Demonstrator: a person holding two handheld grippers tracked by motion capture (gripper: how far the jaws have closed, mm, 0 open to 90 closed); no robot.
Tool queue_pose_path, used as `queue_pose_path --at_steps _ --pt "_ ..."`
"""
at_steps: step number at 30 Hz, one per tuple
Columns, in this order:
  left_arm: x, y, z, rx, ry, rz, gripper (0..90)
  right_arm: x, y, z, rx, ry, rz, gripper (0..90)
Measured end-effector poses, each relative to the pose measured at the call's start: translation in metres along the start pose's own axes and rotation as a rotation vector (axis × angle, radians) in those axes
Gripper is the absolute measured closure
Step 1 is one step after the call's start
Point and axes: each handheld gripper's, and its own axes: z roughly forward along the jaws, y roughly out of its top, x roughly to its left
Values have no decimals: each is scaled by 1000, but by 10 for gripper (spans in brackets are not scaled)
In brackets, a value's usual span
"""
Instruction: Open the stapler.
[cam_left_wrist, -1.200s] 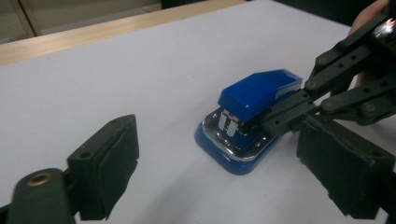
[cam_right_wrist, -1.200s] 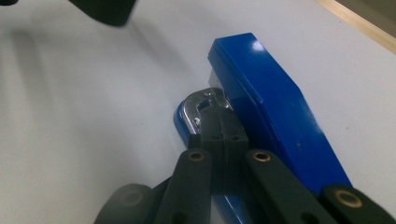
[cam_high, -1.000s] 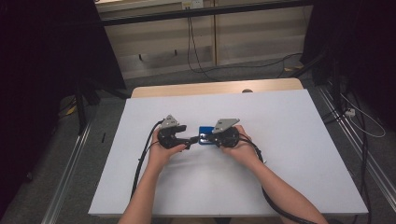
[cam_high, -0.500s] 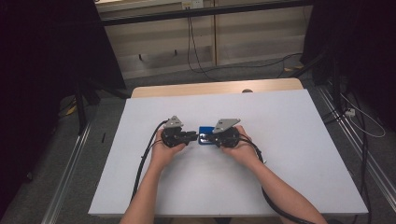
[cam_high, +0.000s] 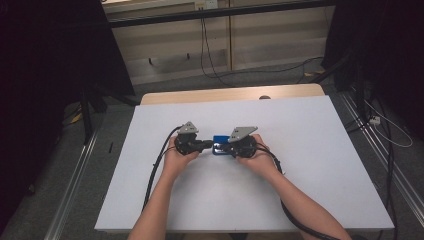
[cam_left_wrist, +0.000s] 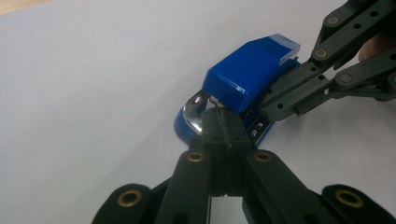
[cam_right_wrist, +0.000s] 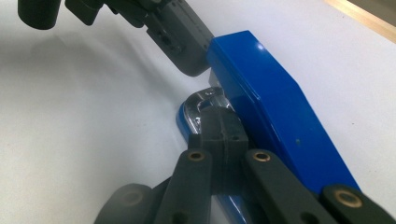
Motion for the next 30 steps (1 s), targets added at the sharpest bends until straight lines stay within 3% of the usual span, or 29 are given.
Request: queue_pose_path --at_steps 4,6,14,24,30 --pt "-1 4 -1 -21 -3 -17 900 0 0 0 -1 1 5 900" --pt "-1 7 -2 -7 -1 -11 900 -1 0 0 0 6 8 900" --pt "-3 16 -5 -84 -19 -28 900 -1 1 0 5 8 6 900" --pt "-4 19 -6 -76 -17 -31 900 1 1 0 11 -6 -6 900" --pt "-4 22 -7 -75 -20 -31 900 2 -1 0 -10 -14 34 900"
